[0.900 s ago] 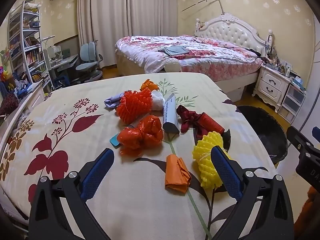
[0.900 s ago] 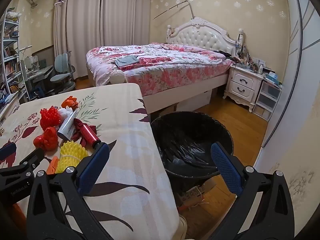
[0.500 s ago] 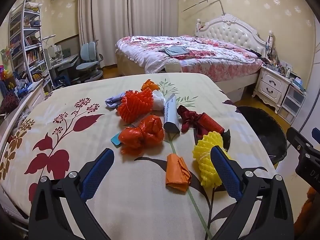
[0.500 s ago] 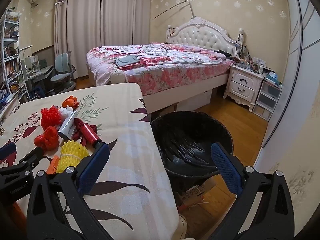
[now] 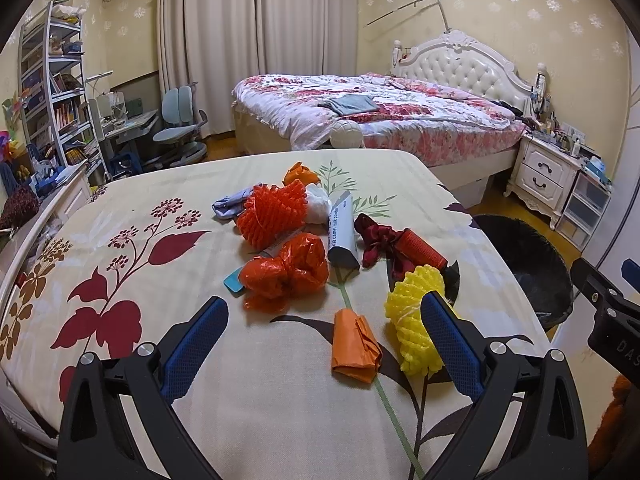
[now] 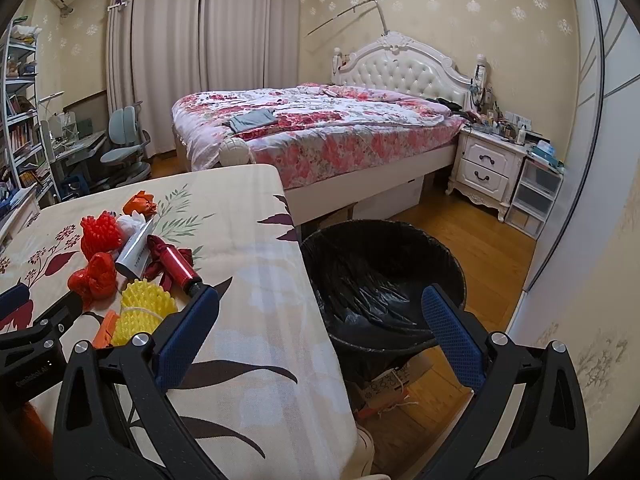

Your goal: Collect trash

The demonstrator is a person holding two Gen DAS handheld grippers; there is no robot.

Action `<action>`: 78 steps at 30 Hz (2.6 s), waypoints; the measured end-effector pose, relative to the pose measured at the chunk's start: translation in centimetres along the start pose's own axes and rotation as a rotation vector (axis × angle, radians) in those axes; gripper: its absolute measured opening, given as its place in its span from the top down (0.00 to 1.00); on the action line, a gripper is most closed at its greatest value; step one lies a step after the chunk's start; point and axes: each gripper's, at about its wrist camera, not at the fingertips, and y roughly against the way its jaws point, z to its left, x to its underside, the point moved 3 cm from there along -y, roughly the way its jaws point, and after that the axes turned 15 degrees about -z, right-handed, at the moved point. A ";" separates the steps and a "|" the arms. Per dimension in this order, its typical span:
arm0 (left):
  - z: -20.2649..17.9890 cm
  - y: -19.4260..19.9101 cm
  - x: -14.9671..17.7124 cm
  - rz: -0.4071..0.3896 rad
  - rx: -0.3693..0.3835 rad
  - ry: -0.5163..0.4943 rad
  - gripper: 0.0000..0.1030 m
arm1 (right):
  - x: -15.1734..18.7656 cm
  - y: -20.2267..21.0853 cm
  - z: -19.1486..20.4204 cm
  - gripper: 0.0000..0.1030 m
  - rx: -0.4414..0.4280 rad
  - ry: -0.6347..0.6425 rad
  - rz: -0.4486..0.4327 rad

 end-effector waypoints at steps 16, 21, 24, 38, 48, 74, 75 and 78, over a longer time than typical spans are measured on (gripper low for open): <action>-0.4 0.3 -0.5 -0.004 0.007 -0.001 0.06 | 0.1 -0.1 -0.4 0.04 0.003 0.001 -0.001; -0.7 0.4 -0.6 -0.003 0.013 0.000 0.06 | 0.1 -0.1 -0.4 0.04 0.006 0.002 -0.001; -0.8 0.4 -0.7 -0.005 0.016 0.001 0.06 | 0.0 0.1 -0.6 0.04 0.007 0.002 -0.001; -1.2 0.4 -1.0 -0.005 0.023 0.003 0.06 | -0.5 0.5 -1.7 0.04 0.025 -0.004 -0.003; -1.3 0.4 -1.1 -0.006 0.027 0.004 0.06 | -0.5 0.4 -1.7 0.04 0.024 -0.003 -0.004; -1.1 -0.2 -1.4 0.013 0.029 0.011 0.09 | -0.3 0.1 -0.3 0.04 -0.008 0.005 0.020; -1.0 -0.2 -1.5 0.010 0.024 0.011 0.09 | -0.3 0.1 -0.1 0.04 -0.015 0.004 0.022; 0.4 0.0 -1.2 0.007 0.006 0.012 0.09 | -0.4 0.1 0.6 0.04 -0.041 0.001 0.027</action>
